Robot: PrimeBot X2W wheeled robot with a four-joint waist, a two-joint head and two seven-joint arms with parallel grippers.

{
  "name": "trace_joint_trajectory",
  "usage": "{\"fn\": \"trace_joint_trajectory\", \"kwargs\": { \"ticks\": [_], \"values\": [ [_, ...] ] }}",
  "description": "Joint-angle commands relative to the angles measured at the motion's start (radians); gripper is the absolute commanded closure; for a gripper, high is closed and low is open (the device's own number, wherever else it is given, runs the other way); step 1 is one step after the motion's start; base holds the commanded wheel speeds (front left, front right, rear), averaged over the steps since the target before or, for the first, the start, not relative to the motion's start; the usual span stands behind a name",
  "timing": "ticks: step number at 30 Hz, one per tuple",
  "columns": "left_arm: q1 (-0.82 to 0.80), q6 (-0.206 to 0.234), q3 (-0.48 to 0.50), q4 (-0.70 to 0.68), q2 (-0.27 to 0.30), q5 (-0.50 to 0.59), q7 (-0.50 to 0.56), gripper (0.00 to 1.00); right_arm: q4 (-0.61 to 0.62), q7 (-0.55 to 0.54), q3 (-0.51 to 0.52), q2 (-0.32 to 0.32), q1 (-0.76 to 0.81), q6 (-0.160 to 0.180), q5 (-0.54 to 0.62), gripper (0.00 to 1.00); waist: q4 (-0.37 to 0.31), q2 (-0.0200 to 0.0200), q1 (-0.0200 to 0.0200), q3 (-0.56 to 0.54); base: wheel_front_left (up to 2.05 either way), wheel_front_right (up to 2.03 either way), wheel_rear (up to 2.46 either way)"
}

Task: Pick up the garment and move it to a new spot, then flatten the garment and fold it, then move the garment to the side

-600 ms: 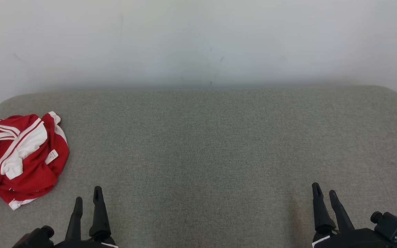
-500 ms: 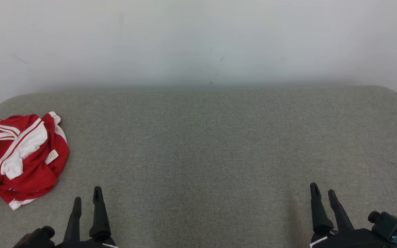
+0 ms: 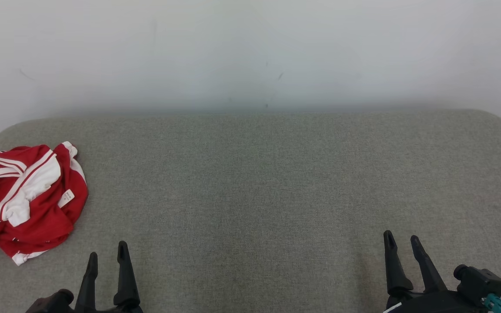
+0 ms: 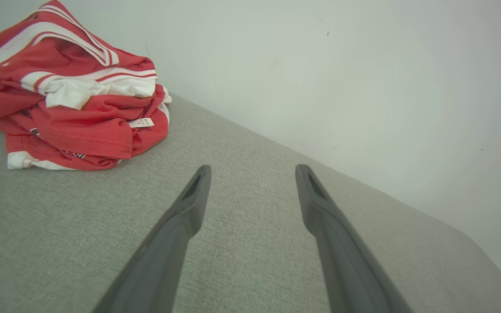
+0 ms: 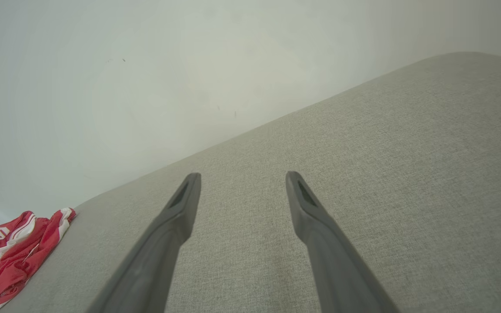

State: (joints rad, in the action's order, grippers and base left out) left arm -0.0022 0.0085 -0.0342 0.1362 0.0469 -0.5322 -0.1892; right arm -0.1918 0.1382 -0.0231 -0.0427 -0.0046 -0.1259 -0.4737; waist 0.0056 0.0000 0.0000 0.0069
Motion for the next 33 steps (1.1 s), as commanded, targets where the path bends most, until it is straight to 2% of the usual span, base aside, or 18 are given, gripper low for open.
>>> {"fn": "trace_joint_trajectory", "kwargs": {
  "ticks": [1,14,33],
  "values": [
    [0.0,-0.006,0.003,-0.005,0.004,0.035,-0.009,0.0,0.005,0.012,-0.006,-0.008,-0.019,-0.006,0.033,0.0,0.0,0.0,0.0,-0.001,0.0,0.0,0.0],
    [0.007,-0.027,0.025,0.022,0.004,0.175,-0.031,0.0,-0.004,0.051,-0.013,-0.008,-0.018,-0.006,0.161,0.0,-0.002,0.0,0.0,-0.004,0.0,0.0,0.0],
    [-0.003,0.0,0.03,0.077,0.005,0.345,-0.058,0.0,-0.043,0.095,-0.025,-0.009,-0.031,-0.006,0.293,0.0,-0.002,0.0,0.0,-0.009,0.0,0.0,0.0]
  ]
}}
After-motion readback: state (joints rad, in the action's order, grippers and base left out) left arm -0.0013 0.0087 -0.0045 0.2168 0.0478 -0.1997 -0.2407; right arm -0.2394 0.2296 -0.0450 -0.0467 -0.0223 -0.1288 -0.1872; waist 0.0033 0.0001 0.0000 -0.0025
